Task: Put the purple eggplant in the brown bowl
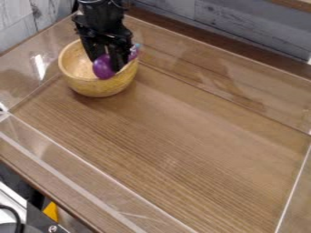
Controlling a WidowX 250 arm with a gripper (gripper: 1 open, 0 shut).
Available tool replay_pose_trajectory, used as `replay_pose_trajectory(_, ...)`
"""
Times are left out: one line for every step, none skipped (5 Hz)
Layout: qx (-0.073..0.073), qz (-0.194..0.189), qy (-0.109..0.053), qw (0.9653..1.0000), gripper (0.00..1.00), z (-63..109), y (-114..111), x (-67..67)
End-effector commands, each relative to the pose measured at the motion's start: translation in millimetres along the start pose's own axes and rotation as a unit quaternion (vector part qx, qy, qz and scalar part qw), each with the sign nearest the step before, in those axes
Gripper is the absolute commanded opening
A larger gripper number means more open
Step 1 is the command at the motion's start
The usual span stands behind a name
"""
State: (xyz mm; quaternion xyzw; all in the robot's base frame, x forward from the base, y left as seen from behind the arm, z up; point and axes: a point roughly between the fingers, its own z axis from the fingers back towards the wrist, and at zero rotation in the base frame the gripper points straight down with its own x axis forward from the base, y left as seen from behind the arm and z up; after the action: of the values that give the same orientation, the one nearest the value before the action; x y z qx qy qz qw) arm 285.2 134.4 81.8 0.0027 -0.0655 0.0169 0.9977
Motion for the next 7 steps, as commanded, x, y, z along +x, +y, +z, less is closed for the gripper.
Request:
replay_pose_trajectory(0.012,-0.008,-0.022,0.9996,0.0,8.0,9.3,10.7)
replay_pose_trajectory(0.013,-0.01,-0.025,0.9995,0.0,6.4,11.2,14.4)
replay_pose_trajectory(0.013,-0.006,-0.023,0.9996,0.0,5.3,12.8,13.5)
replay_pose_trajectory(0.014,-0.001,-0.022,0.9997,0.0,4.2,14.4,12.6)
replay_pose_trajectory(0.014,0.004,-0.02,0.9997,0.0,3.1,15.9,11.7)
replay_pose_trajectory(0.014,0.008,-0.019,0.9997,1.0,2.4,16.7,11.3)
replay_pose_trajectory(0.016,0.011,-0.018,0.9997,1.0,3.3,17.2,10.7)
